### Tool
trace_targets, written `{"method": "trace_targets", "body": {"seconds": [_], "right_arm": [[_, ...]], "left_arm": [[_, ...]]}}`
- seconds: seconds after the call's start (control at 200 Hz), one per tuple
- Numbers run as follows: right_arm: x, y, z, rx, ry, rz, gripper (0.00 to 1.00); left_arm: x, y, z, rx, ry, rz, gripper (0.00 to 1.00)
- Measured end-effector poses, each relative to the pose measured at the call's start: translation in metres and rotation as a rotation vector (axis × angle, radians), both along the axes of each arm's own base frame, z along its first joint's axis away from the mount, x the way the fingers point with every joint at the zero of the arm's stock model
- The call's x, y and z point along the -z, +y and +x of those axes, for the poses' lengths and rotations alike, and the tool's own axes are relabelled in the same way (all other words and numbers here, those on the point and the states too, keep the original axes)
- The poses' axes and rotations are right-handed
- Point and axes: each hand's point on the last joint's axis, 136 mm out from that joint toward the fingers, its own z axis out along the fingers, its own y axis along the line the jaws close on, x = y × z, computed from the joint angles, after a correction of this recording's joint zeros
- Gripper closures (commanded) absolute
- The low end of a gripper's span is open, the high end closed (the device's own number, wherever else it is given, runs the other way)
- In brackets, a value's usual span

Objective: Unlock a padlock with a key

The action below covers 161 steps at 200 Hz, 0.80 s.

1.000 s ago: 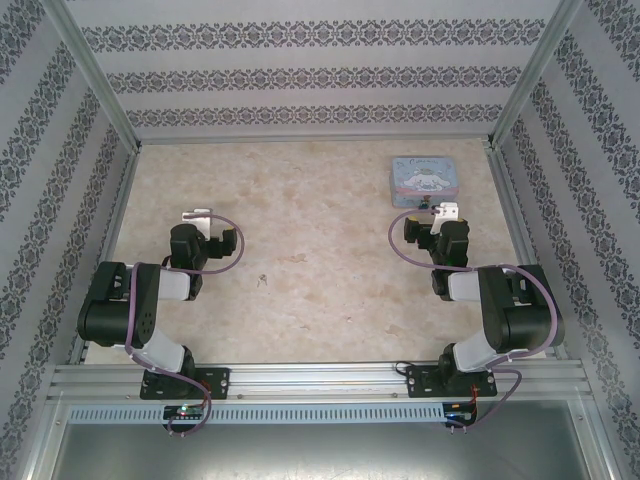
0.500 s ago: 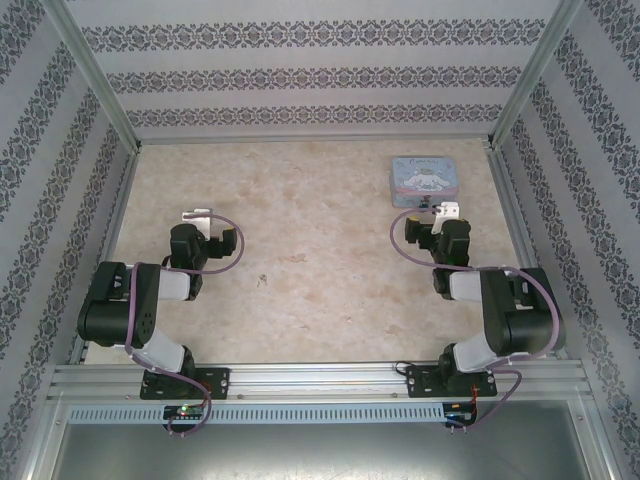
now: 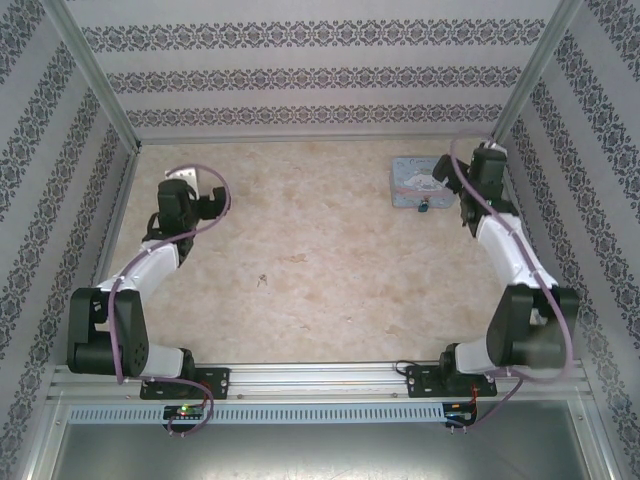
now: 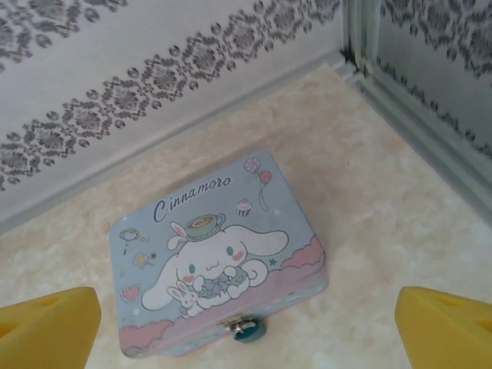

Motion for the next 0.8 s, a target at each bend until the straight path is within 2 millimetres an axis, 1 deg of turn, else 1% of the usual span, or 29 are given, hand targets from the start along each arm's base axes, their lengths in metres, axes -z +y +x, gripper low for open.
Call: {"method": "trace_targets", "body": {"seconds": [0.085, 0.155, 0.245, 0.315, 0.36, 0.435, 0.55, 0.644, 0.739, 0.804], "right_arm": [[-0.001, -0.016, 0.021, 0.042, 0.023, 0.078, 0.02], [0.006, -0.034, 0.038, 0.079, 0.041, 0.158, 0.05], [0.028, -0.054, 0.059, 0.102, 0.078, 0.271, 0.09], [0.053, -0.064, 0.070, 0.112, 0.124, 0.345, 0.11], [0.070, -0.067, 0.076, 0.113, 0.158, 0.384, 0.12], [0.096, -0.063, 0.083, 0.093, 0.217, 0.435, 0.13], [0.119, -0.045, 0.091, 0.036, 0.273, 0.488, 0.14], [0.124, -0.030, 0.097, -0.014, 0.292, 0.504, 0.16], [0.121, -0.014, 0.103, -0.073, 0.291, 0.501, 0.20], [0.119, -0.003, 0.107, -0.109, 0.290, 0.492, 0.24]], "left_arm": [[-0.015, -0.002, 0.008, -0.024, 0.032, -0.074, 0.00], [-0.027, -0.008, 0.017, -0.025, 0.049, -0.135, 0.00], [-0.035, -0.022, 0.028, 0.001, 0.078, -0.205, 0.00], [-0.035, -0.037, 0.032, 0.036, 0.112, -0.244, 0.00], [-0.034, -0.048, 0.034, 0.066, 0.135, -0.265, 0.00], [-0.032, -0.068, 0.037, 0.115, 0.173, -0.299, 0.00], [-0.027, -0.095, 0.039, 0.184, 0.219, -0.329, 0.00], [-0.022, -0.117, 0.038, 0.231, 0.251, -0.341, 0.00], [-0.018, -0.137, 0.040, 0.275, 0.275, -0.345, 0.00], [-0.016, -0.148, 0.042, 0.296, 0.285, -0.344, 0.00]]}}
